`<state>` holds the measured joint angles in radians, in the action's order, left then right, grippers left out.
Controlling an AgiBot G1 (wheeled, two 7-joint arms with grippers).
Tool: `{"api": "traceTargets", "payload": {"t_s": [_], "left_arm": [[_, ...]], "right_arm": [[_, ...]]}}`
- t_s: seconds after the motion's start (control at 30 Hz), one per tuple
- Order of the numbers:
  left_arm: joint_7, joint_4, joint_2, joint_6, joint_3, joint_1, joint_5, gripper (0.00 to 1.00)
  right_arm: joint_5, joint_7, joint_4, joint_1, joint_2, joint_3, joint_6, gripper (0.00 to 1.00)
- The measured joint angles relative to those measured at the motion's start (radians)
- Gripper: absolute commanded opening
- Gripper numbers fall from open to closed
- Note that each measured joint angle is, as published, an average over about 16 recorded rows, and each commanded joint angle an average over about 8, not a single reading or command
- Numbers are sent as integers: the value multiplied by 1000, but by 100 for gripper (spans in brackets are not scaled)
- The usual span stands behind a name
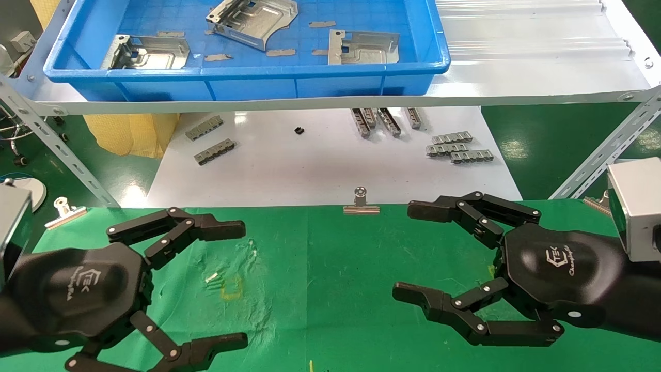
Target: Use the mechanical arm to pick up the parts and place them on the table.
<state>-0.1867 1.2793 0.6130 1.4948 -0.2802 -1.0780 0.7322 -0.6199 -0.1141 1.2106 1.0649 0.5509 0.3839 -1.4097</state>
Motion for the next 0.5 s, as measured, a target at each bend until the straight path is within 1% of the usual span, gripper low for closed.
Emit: {"api": "traceTargets", "payload": {"t_s": [0.5], "left_arm": [[0, 0, 0, 0, 0, 0, 0, 100]], "right_arm": [[0, 0, 0, 0, 0, 0, 0, 0]]}}
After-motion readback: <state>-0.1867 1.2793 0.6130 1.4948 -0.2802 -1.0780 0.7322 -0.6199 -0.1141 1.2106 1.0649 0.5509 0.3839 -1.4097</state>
